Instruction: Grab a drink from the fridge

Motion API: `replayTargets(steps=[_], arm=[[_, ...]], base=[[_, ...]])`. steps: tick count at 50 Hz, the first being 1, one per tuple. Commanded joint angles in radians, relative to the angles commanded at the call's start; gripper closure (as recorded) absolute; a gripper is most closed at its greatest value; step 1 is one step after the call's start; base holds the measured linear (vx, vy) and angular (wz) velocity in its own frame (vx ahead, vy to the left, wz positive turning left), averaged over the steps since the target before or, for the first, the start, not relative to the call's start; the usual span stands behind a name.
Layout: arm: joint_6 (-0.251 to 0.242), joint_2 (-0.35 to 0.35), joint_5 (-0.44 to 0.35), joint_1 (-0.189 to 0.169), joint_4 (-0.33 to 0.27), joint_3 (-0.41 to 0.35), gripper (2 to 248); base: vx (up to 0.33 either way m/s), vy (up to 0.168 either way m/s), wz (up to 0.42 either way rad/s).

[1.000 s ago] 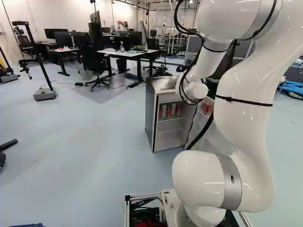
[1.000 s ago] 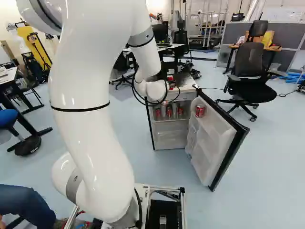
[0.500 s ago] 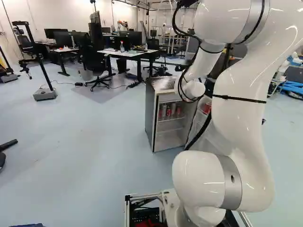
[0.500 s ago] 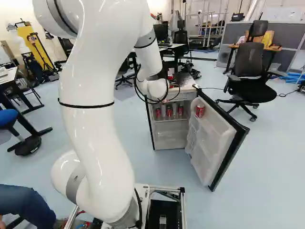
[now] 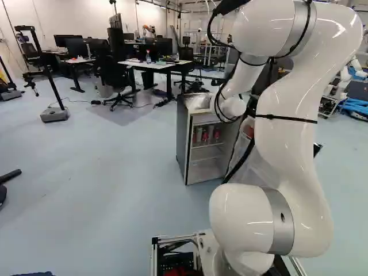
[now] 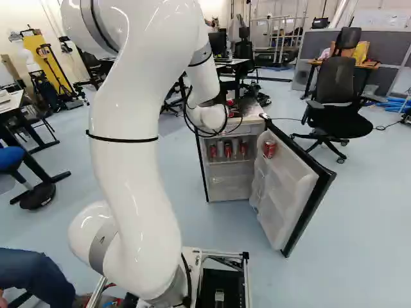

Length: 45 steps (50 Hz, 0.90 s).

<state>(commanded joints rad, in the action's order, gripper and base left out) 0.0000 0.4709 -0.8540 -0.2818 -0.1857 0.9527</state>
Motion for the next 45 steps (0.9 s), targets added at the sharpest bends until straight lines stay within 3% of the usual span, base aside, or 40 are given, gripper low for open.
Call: replayTargets(steps=[45], arm=[[0.0,0.068,0.0,0.031,0.025,0.088,153]], base=[[0.0,0.0,0.0]])
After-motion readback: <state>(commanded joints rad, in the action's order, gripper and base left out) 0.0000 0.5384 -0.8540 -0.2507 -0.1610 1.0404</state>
